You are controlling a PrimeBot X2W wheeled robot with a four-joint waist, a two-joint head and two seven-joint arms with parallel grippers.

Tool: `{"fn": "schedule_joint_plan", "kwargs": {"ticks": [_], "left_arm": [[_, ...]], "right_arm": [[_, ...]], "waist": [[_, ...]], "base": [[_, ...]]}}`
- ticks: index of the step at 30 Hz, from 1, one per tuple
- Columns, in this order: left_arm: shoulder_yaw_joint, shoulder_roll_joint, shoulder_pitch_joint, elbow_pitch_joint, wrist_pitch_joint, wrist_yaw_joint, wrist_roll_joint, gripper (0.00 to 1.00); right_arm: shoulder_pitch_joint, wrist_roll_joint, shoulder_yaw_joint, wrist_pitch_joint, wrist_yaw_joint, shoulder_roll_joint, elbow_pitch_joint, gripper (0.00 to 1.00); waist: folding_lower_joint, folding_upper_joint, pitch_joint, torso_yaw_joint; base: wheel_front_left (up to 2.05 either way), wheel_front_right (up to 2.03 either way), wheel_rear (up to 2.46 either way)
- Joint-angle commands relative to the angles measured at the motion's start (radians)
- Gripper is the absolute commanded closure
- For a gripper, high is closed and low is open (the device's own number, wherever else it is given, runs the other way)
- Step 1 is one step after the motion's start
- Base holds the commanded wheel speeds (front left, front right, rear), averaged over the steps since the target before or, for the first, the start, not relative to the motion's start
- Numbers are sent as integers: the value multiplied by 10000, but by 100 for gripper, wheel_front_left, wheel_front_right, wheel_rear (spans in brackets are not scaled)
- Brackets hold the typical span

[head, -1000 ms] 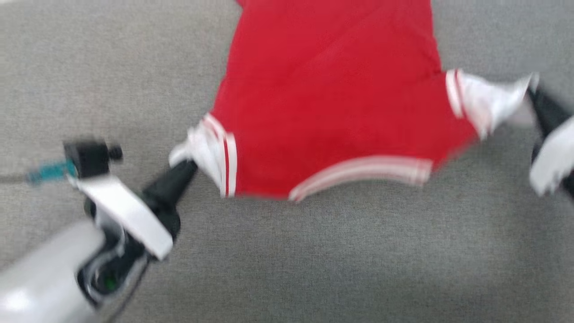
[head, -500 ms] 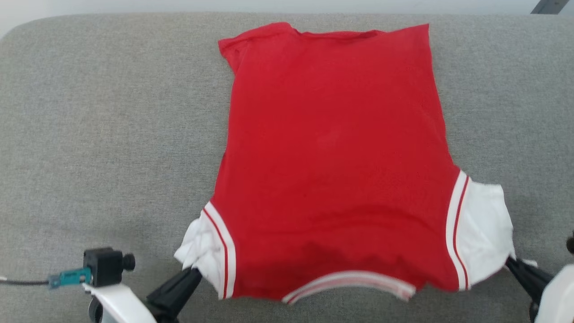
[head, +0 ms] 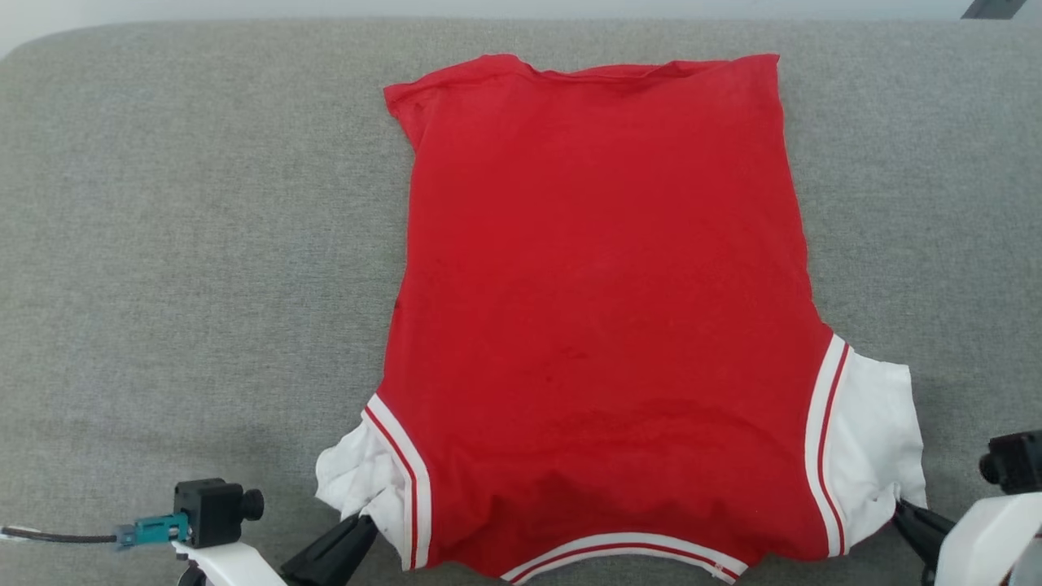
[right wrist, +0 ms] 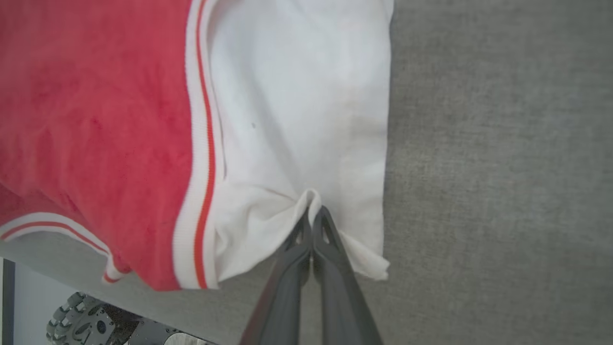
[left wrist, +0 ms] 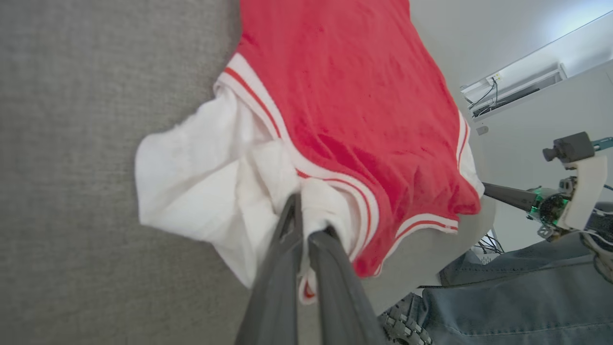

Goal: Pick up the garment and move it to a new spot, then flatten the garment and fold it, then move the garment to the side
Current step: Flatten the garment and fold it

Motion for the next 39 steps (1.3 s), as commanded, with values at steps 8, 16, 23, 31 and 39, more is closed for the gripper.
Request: {"fn": "schedule_joint_plan", "kwargs": {"ticks": [8, 16, 23, 31, 39], "left_arm": [[-52, -367, -258, 553, -48, 23, 1, 100], [-49, -385, -415, 499, -48, 23, 412, 100], [-103, -527, -941, 141, -48, 23, 827, 100], [-751, -939, -2086, 116, -48, 23, 843, 100], [-1047, -1308, -2650, -87, -48, 23, 1087, 100]], "right_arm": [[-590, -340, 522, -695, -4, -41, 1327, 81], [-561, -467, -681, -585, -3, -699, -143, 0], [-3124, -1159, -1772, 590, 0, -942, -1150, 0], [-7526, -2111, -356, 2157, 0, -1115, 1208, 0], [-10450, -3093, 607, 3232, -1, -1294, 4100, 0]], "waist": [[0, -1, 187, -2], [0, -1, 359, 201], [0, -1, 1052, 602], [0, -1, 1949, 1571], [0, -1, 2527, 2451]], "base": [[0, 0, 0], [0, 0, 0], [0, 0, 0], [0, 0, 0], [0, 0, 0]]}}
